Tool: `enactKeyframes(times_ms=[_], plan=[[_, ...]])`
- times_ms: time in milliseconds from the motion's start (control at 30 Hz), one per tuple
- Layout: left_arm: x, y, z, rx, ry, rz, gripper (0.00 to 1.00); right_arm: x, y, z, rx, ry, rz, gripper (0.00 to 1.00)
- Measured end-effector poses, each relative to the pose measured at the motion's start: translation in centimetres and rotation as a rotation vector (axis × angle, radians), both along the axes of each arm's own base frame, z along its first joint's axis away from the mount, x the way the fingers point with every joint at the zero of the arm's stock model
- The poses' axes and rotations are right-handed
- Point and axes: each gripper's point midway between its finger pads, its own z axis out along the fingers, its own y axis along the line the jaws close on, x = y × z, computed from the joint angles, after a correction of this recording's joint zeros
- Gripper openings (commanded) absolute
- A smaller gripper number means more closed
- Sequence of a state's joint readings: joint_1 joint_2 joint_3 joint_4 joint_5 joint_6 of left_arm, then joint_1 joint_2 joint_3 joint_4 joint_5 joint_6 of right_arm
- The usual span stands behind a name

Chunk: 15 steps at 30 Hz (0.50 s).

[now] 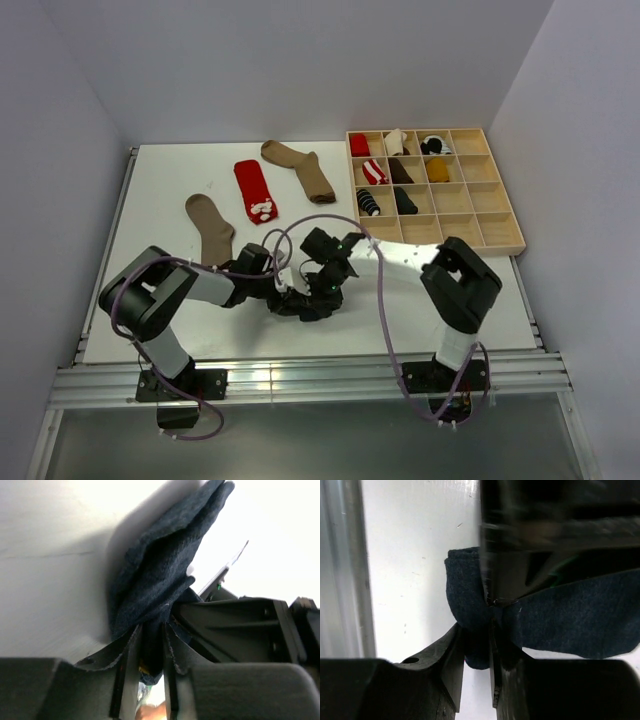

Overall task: Roll the socks
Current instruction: Roll the sock at the center of the board.

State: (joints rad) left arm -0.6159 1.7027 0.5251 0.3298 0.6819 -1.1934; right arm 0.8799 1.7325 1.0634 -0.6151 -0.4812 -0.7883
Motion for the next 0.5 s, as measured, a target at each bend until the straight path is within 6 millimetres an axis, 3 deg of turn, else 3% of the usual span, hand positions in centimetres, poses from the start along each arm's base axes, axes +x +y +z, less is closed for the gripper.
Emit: enactKeyframes(times_ms=[300,500], plan=[[1.9,1.6,0.7,0.052,-0.140,0.159,0.35,1.9,-0.3,0.0,-0.022,0.369,-0.094,0.19],[2.8,3.5,1.7,0.107,-0.277,0.235,0.36,2.2,-0.6,0.0,-0.076,0.501,-0.133,0.20]])
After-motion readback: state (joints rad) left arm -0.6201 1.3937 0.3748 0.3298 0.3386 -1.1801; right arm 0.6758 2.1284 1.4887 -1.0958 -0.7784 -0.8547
